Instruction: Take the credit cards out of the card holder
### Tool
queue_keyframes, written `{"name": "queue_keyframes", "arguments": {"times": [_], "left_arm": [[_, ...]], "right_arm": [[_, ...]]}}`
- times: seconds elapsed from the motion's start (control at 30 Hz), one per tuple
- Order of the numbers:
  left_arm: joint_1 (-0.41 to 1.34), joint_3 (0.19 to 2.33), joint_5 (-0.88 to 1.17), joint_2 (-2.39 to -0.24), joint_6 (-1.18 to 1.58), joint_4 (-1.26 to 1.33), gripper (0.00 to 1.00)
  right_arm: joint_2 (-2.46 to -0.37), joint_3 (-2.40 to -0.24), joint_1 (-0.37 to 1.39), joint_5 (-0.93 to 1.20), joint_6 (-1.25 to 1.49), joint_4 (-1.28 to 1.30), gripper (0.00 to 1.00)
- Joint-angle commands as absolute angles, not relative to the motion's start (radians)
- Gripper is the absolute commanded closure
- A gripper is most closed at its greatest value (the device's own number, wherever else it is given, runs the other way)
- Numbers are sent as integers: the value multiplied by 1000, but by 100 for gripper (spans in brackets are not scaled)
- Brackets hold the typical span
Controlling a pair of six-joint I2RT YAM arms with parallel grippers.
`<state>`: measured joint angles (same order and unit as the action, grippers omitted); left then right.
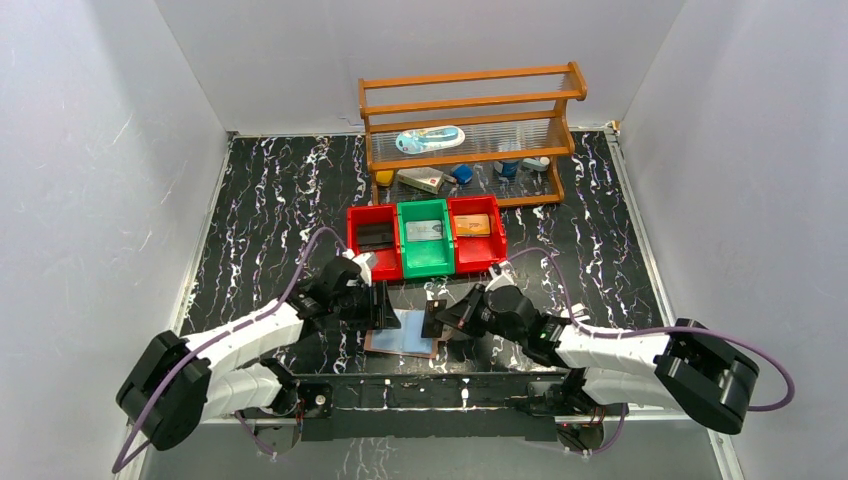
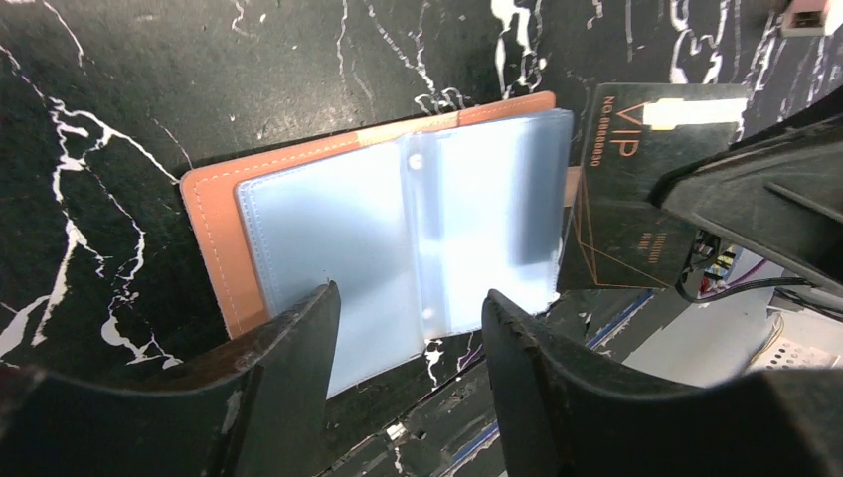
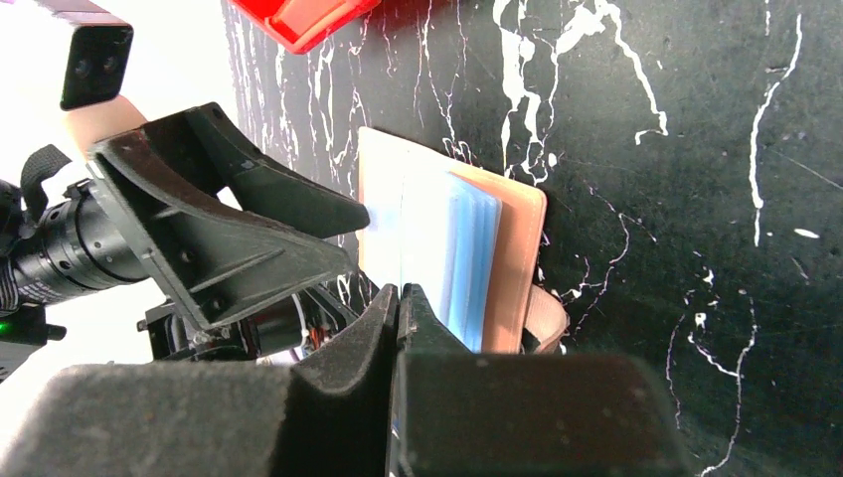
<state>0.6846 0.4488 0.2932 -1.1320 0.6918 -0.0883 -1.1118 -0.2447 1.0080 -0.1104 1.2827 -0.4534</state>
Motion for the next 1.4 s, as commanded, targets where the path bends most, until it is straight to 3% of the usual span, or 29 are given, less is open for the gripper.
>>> {"name": "queue_keyframes", "arguments": {"times": [0.0, 0.23, 0.47, 0.6, 0.7, 0.87, 1.17, 1.2, 1.37], "left_arm": [[687, 436, 258, -1044, 704, -100, 45], [686, 442, 194, -937, 765, -94, 34], [684, 375, 302, -873, 809, 102, 29], [632, 354, 491, -927, 781, 188, 25], [518, 234, 744, -972, 931, 557, 26], [516, 222, 905, -1055, 1010, 782, 39], [517, 219, 960, -1087, 1039, 847, 57], [519, 222, 970, -1106, 1052, 872, 63], [535, 227, 989, -1108, 1068, 890, 74]], "right_arm": [[-1071, -213, 1004, -145, 1260, -500, 93], [-1087, -179, 1006, -99, 1257, -657, 93], [-1146, -167, 1006, 1, 1227, -872, 94], [-1175, -136, 1005, 41, 1218, -1034, 94], [-1165, -117, 1006, 48, 1220, -1082, 94], [-1202, -129, 1005, 103, 1232, -1192, 94], [-1286, -130, 1005, 141, 1257, -1334, 94], [-1307, -137, 1005, 149, 1260, -1346, 94], [-1336, -149, 1004, 151, 1264, -1364, 94]]}}
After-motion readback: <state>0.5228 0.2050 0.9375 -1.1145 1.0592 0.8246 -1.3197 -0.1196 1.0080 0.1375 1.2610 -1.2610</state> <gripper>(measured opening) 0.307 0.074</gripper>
